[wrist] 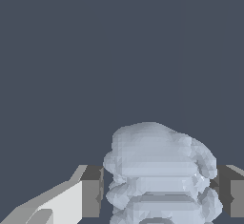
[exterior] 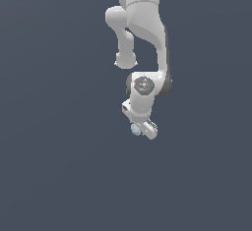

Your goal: Pick up the object and move it to a goal position.

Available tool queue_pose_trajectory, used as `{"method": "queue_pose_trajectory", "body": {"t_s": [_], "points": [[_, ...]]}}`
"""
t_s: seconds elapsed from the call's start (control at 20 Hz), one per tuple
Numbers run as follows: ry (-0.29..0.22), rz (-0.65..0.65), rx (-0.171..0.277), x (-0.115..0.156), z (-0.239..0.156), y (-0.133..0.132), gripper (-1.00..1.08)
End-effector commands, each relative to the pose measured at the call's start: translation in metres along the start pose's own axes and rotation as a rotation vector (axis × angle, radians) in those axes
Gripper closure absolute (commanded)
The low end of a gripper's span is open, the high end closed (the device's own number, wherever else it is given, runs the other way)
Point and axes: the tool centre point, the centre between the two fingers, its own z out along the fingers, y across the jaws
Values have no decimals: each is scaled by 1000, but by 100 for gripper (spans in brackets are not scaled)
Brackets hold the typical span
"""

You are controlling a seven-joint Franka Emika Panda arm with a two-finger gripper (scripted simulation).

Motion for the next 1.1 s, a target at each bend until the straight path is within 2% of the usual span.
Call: {"method": "queue_pose_trajectory", "body": {"t_s": [0.0,0.6,1.05], "points": [[0,0,-1,0,1,0,108],[0,0,1,6,-9,7,108],[-1,1,1,40,-58,46,108]]}}
